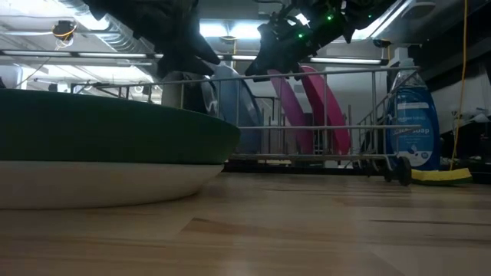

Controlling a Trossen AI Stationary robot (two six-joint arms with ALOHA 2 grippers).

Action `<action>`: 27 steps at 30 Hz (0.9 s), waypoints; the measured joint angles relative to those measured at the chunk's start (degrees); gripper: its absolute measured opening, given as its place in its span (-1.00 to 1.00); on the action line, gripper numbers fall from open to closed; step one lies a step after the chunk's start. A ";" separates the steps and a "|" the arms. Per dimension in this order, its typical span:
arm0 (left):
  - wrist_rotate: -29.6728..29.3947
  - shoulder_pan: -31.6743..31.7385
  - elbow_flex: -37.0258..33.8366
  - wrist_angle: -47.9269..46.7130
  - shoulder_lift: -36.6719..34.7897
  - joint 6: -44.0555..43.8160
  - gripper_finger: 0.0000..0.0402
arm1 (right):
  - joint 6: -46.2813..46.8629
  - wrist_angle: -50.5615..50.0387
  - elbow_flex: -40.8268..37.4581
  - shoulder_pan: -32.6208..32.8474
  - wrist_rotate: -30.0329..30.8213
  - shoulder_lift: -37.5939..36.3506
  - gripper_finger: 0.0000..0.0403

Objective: Sort dishes
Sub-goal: Put the light blue plate in the dish rack, then put the dark green plate in the dish rack

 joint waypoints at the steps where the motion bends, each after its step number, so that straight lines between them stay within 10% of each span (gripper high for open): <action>1: -0.22 0.02 0.00 0.00 0.00 0.28 -0.17 | 0.00 0.00 0.01 0.00 0.00 0.00 -0.08; 27: 7.89 -1.41 0.00 -0.26 -11.33 0.88 -0.14 | -3.17 -0.78 0.00 0.00 -2.50 -6.42 -0.08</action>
